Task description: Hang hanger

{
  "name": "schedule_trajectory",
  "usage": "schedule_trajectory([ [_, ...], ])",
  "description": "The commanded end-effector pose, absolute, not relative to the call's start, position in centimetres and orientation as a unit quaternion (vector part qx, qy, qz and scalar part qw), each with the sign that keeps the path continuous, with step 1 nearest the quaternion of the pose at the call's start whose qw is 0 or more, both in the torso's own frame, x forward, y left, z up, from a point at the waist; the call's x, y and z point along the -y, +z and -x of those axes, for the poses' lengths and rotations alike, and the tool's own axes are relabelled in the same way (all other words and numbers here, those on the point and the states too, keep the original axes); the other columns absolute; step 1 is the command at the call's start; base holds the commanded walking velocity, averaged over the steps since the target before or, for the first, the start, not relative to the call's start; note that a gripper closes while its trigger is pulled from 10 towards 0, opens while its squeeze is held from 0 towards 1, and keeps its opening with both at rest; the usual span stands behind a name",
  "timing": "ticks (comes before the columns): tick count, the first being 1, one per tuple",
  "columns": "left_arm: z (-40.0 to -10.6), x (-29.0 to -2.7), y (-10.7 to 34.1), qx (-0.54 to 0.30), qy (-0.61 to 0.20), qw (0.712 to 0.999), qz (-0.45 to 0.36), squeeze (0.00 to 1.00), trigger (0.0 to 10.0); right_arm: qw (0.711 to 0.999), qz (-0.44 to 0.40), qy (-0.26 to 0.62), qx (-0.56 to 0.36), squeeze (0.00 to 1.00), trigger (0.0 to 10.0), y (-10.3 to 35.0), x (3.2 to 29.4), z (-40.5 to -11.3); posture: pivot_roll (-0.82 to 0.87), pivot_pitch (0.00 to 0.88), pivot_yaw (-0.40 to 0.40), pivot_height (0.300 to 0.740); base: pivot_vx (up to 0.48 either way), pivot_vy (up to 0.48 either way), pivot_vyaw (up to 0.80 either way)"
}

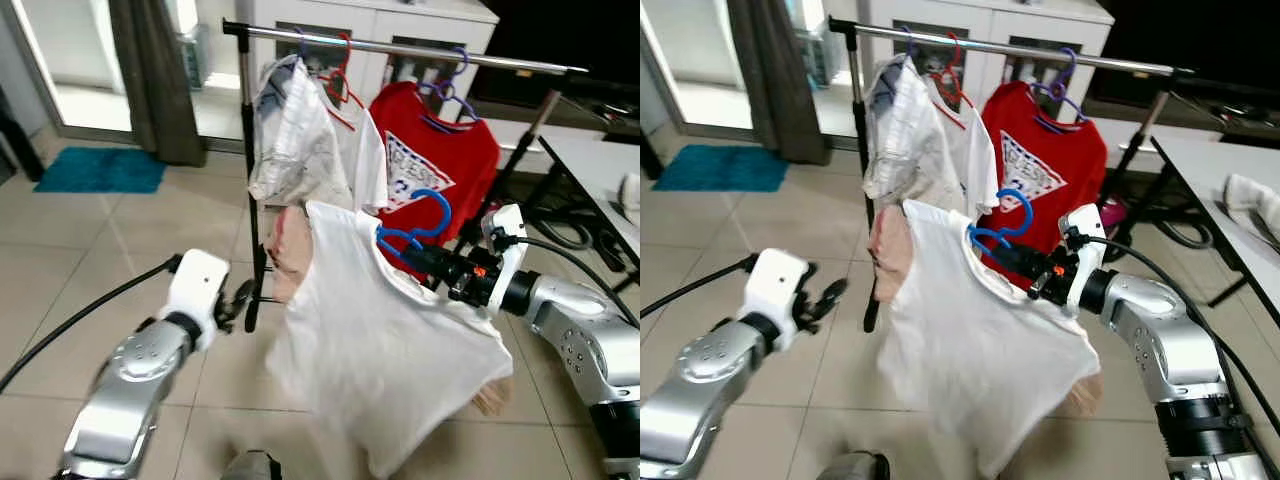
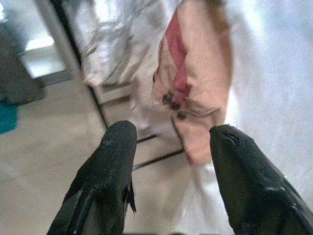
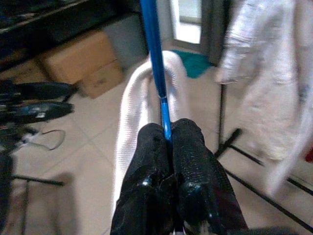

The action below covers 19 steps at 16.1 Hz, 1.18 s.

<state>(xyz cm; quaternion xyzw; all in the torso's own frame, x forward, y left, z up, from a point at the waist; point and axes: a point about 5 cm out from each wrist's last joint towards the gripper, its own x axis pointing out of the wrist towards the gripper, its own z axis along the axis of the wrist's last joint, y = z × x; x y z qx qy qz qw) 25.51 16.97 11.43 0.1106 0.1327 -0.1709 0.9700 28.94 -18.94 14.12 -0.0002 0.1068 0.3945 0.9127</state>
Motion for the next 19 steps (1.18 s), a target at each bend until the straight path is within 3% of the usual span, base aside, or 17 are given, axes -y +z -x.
schedule_trajectory([
  [1,-25.8,-16.2,12.2,-0.109,-0.169,0.973,-0.112,0.00,10.0,0.938,0.009,0.330,-0.110,0.00,10.0,14.1,19.5,-29.4,0.03,0.000,-0.093,0.740,0.000,0.000,0.00],
  [5,-25.8,-15.2,10.8,-0.118,-0.133,0.975,-0.131,0.00,10.0,0.980,-0.027,0.151,-0.129,0.00,10.0,11.0,19.5,-28.8,0.04,0.000,-0.097,0.740,0.000,0.000,0.00],
  [9,-27.0,-15.2,11.2,-0.105,-0.099,0.983,-0.108,0.00,10.0,0.982,0.007,0.119,-0.147,0.00,10.0,9.0,17.7,-28.3,0.03,0.000,-0.075,0.740,0.000,-0.178,0.52],
  [14,-27.0,-15.9,10.4,-0.116,-0.094,0.980,-0.134,0.00,10.0,0.986,0.032,0.094,-0.134,0.00,10.0,9.2,17.8,-28.9,0.03,0.000,-0.076,0.740,0.000,-0.403,0.22],
  [19,-26.4,-16.7,10.4,-0.119,-0.091,0.977,-0.152,0.00,10.0,0.983,-0.014,0.137,-0.119,0.00,10.0,10.2,17.6,-30.3,0.05,0.000,-0.096,0.740,0.000,-0.389,0.33],
])
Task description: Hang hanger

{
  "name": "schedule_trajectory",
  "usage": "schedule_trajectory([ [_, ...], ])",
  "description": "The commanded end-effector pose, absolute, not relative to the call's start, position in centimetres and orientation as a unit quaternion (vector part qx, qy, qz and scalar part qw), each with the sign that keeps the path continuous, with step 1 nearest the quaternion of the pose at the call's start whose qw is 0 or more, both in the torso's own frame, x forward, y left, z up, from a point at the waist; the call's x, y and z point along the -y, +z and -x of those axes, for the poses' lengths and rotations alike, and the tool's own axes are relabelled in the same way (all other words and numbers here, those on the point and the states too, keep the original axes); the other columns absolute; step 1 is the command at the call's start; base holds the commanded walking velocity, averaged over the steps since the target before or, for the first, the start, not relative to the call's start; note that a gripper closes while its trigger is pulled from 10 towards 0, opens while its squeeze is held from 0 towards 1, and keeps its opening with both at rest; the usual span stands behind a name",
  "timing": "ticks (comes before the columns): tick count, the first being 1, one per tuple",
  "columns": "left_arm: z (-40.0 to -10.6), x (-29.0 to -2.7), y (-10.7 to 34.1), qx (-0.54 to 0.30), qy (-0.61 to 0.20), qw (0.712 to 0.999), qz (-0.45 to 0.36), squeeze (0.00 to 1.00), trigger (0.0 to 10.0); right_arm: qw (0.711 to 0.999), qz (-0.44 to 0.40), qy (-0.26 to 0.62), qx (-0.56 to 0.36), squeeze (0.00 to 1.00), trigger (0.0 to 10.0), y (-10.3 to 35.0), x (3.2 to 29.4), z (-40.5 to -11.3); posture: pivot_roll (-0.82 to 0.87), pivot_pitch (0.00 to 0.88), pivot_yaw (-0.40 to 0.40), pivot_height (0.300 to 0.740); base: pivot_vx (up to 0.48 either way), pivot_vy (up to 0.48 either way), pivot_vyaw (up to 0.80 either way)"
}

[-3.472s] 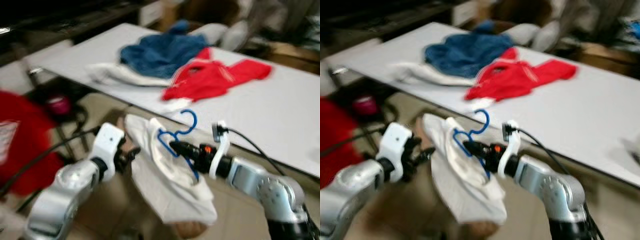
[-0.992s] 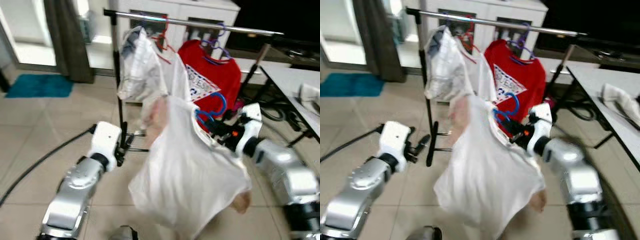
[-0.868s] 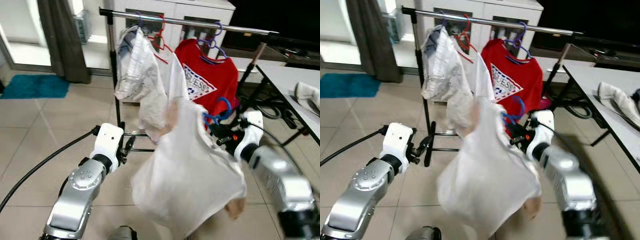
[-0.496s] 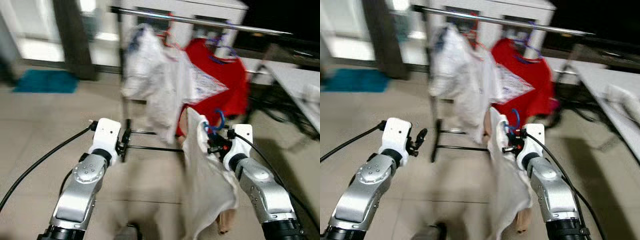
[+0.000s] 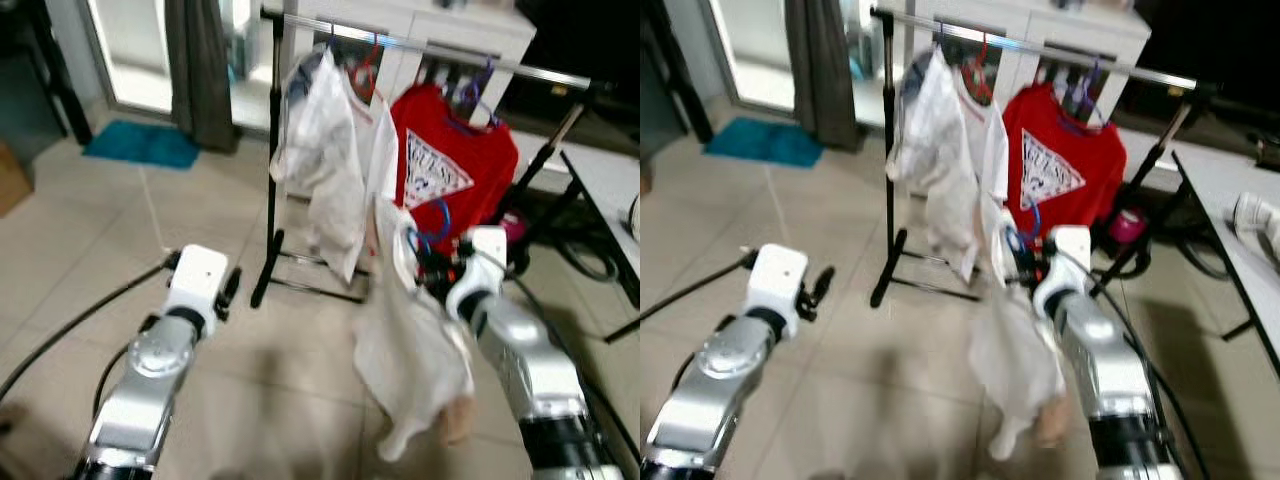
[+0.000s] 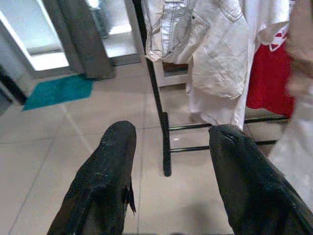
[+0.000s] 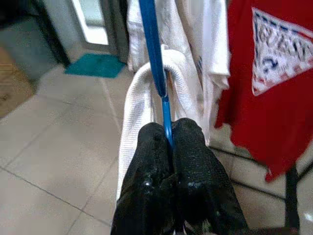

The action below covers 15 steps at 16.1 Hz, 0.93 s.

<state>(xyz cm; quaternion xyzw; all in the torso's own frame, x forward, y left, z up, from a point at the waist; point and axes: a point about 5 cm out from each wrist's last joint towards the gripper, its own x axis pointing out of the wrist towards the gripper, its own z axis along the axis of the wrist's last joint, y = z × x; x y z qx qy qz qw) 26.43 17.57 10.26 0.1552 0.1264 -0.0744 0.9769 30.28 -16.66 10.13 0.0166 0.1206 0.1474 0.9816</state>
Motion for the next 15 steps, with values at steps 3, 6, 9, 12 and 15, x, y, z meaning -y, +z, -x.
schedule_trajectory([
  [3,-26.6,-16.6,10.5,-0.113,-0.094,0.977,-0.157,0.00,10.0,0.983,-0.028,0.143,-0.114,0.00,10.0,10.5,18.0,-30.6,0.05,0.000,-0.096,0.740,0.000,-0.219,0.19],
  [6,-26.8,-15.7,10.9,-0.099,-0.114,0.977,-0.151,0.00,10.0,0.985,-0.024,0.124,-0.120,0.00,10.0,10.4,18.9,-30.5,0.05,0.000,-0.092,0.740,0.000,0.000,0.00],
  [9,-27.5,-15.3,10.7,-0.105,-0.115,0.980,-0.121,0.00,10.0,0.988,-0.035,0.071,-0.134,0.00,10.0,9.6,18.9,-29.9,0.02,0.000,-0.078,0.740,0.000,0.000,-0.27],
  [12,-28.1,-14.9,10.6,-0.101,-0.118,0.982,-0.111,0.00,10.0,0.989,-0.032,0.057,-0.133,0.00,10.0,9.5,18.7,-29.6,0.01,0.000,-0.066,0.740,0.000,0.000,-0.72],
  [15,-28.1,-14.9,10.3,-0.111,-0.114,0.982,-0.099,0.00,10.0,0.991,-0.008,0.041,-0.130,0.00,10.0,9.3,18.5,-30.1,0.04,0.000,-0.076,0.740,0.084,0.000,0.00],
])
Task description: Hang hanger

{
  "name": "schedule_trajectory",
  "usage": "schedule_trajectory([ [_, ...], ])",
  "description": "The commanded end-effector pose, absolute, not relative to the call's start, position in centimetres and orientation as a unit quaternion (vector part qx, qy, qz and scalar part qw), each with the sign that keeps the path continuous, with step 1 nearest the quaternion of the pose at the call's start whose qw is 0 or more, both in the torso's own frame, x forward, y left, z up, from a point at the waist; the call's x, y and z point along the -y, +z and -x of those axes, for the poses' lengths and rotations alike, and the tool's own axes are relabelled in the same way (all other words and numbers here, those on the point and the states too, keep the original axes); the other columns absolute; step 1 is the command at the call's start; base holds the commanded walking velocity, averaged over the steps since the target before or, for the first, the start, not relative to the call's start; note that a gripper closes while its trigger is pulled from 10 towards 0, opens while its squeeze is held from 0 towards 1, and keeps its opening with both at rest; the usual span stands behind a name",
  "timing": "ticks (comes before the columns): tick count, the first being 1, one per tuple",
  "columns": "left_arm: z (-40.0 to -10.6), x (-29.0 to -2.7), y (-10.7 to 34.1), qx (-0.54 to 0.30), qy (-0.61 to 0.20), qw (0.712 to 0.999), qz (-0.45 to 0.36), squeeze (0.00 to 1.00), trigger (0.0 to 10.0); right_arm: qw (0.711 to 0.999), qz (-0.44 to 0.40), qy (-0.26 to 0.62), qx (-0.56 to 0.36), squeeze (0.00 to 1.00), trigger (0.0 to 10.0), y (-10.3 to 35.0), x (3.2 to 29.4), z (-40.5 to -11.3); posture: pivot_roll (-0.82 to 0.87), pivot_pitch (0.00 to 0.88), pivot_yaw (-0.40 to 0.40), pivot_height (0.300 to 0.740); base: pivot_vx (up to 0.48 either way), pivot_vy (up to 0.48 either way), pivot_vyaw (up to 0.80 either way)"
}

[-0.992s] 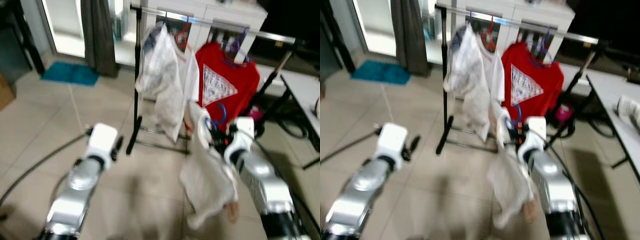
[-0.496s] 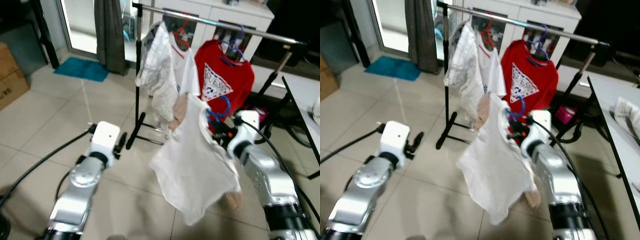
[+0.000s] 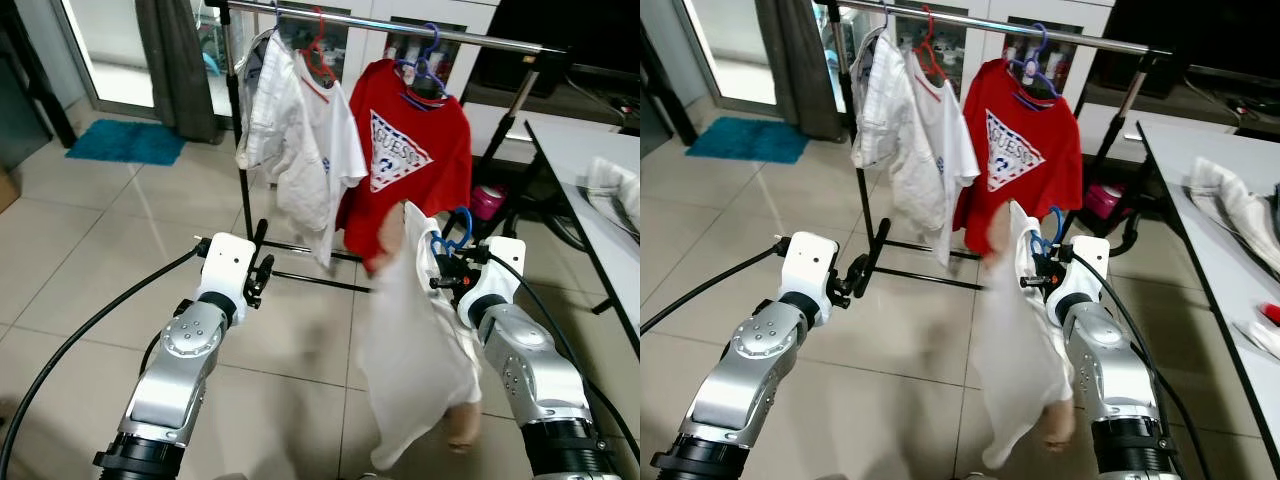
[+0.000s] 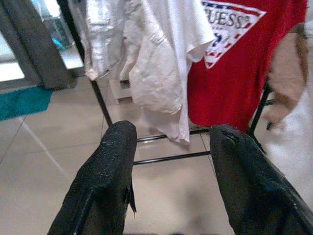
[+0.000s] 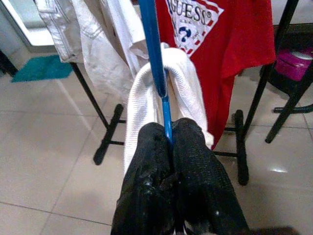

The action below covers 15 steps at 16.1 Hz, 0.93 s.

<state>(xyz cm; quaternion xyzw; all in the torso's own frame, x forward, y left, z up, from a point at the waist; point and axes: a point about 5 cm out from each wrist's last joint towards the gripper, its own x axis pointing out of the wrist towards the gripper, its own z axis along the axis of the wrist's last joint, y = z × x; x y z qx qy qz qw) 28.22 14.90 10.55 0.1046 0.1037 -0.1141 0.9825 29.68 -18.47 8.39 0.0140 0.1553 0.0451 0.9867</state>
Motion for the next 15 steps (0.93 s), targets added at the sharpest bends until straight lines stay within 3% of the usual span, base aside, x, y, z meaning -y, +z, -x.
schedule_trajectory([
  [1,-28.1,-14.9,10.3,-0.112,-0.117,0.982,-0.096,0.00,10.0,0.991,0.004,0.037,-0.129,0.00,10.0,9.3,18.4,-30.3,0.04,0.000,-0.080,0.740,0.270,0.000,0.00],
  [3,-27.9,-15.1,10.0,-0.112,-0.118,0.982,-0.094,0.00,10.0,0.991,0.007,0.019,-0.135,0.00,10.0,9.0,18.7,-30.2,0.03,0.000,-0.078,0.740,0.272,0.000,0.00],
  [7,-27.9,-14.9,10.2,-0.103,-0.131,0.982,-0.088,0.00,10.0,0.991,-0.007,0.016,-0.131,0.00,10.0,9.1,19.2,-30.0,0.04,0.000,-0.070,0.740,0.270,0.000,-0.73],
  [15,-28.2,-15.1,10.4,-0.099,-0.129,0.983,-0.089,0.00,10.0,0.992,-0.007,0.032,-0.122,0.00,10.0,9.1,18.2,-29.9,0.03,0.000,-0.067,0.740,0.303,0.000,0.00],
])
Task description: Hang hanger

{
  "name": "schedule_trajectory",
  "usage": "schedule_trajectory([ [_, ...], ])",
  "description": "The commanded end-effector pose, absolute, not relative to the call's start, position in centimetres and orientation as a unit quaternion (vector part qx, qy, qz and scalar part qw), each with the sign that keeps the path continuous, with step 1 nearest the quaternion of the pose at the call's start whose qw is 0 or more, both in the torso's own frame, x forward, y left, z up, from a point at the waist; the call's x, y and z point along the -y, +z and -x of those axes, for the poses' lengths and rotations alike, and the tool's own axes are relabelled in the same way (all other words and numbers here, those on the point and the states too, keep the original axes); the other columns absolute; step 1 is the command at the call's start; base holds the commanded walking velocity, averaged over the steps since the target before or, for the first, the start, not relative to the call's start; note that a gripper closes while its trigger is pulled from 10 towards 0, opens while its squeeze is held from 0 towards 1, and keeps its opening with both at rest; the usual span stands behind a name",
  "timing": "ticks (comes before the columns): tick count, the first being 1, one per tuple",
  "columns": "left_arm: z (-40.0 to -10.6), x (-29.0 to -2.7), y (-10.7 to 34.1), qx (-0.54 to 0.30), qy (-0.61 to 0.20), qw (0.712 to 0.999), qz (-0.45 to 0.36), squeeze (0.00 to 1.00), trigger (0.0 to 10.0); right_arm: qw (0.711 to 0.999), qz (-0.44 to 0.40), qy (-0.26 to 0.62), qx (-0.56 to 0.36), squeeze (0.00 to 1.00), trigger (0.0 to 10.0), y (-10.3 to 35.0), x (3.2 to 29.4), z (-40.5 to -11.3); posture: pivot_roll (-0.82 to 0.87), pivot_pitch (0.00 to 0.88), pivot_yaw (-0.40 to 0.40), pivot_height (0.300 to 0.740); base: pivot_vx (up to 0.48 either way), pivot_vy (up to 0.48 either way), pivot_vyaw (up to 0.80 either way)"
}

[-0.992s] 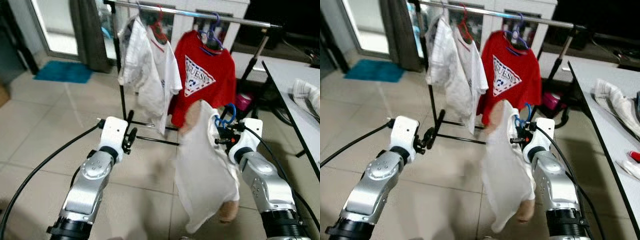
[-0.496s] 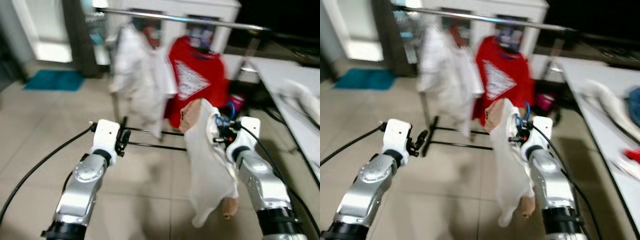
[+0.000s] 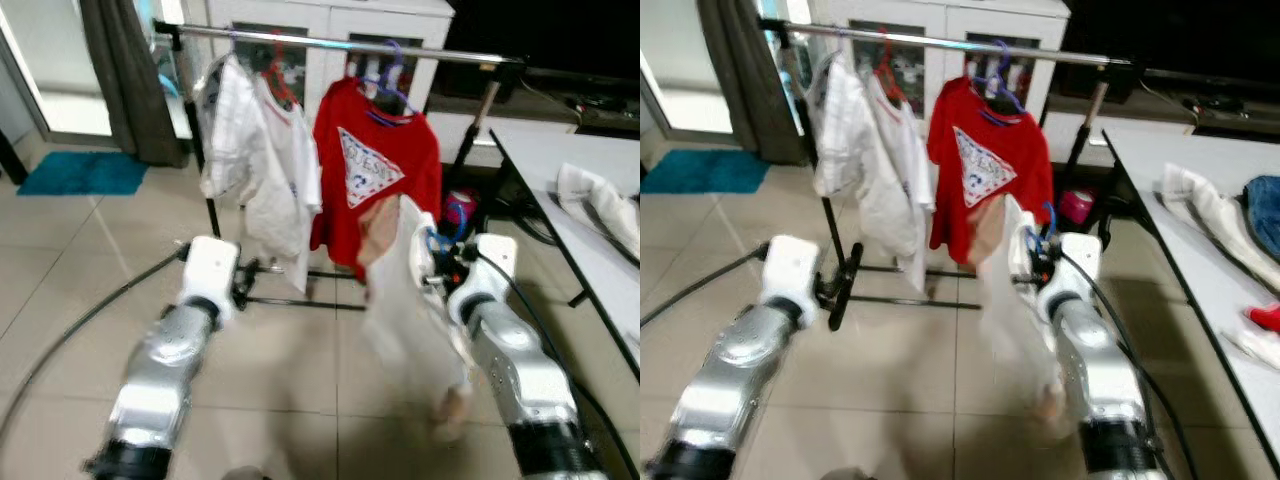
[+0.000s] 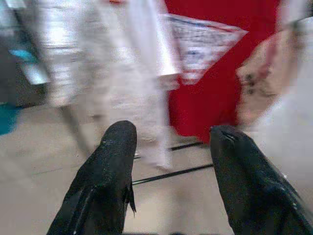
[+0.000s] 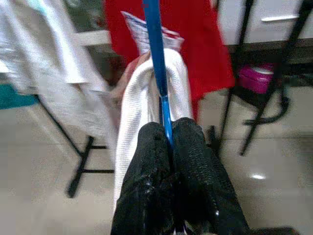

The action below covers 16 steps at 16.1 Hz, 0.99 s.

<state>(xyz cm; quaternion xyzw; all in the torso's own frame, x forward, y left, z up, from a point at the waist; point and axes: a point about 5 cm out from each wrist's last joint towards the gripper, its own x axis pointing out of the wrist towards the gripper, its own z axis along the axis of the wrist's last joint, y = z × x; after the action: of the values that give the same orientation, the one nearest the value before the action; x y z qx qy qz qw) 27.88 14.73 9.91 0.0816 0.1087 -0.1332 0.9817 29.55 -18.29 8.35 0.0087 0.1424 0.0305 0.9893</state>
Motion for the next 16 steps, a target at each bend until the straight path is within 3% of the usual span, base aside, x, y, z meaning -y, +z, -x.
schedule_trajectory([
  [1,-28.1,-14.9,10.4,-0.100,-0.132,0.982,-0.090,0.00,10.0,0.992,-0.007,0.031,-0.121,0.00,10.0,9.2,18.3,-30.0,0.03,0.000,-0.070,0.740,0.319,0.000,0.00],
  [16,-27.7,-15.7,10.6,-0.102,-0.130,0.981,-0.099,0.00,10.0,0.991,-0.016,0.051,-0.125,0.00,10.0,8.8,17.0,-30.1,0.06,0.000,-0.071,0.740,0.329,0.000,0.00],
])
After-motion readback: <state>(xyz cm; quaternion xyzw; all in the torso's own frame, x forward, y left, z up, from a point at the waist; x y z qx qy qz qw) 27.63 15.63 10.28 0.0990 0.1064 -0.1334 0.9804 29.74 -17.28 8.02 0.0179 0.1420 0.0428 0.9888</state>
